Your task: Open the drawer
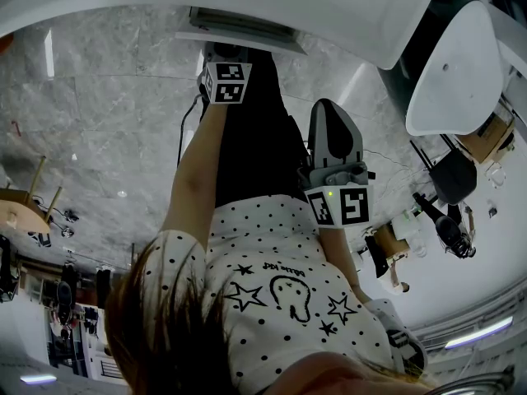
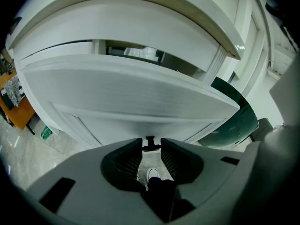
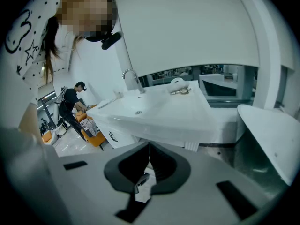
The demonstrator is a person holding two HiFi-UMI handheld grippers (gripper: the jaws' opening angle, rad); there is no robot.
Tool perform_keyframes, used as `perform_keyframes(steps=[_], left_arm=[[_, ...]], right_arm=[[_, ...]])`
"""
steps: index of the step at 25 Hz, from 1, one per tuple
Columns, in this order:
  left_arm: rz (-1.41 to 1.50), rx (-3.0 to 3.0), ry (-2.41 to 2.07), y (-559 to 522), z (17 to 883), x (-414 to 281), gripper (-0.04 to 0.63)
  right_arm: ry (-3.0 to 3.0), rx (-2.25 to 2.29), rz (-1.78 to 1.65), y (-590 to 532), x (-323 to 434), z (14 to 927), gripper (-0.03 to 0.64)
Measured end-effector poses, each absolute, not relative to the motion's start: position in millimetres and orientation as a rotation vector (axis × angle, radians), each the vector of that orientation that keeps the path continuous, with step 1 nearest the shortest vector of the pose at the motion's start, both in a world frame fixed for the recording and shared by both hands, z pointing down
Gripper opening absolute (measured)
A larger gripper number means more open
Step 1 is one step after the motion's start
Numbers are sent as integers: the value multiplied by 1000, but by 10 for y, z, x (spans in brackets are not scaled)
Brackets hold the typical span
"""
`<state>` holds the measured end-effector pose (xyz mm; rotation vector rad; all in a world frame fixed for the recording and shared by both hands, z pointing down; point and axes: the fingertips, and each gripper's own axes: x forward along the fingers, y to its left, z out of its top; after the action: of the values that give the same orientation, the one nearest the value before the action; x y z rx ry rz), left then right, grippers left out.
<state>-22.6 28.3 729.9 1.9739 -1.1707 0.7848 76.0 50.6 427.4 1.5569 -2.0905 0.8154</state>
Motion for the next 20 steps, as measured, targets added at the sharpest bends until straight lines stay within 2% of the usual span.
perform_keyframes(steps=[20], left_arm=[[816, 1918, -1195, 289, 7207, -236, 124]], right_arm=[[-2133, 1504, 799, 378, 790, 4225, 15]])
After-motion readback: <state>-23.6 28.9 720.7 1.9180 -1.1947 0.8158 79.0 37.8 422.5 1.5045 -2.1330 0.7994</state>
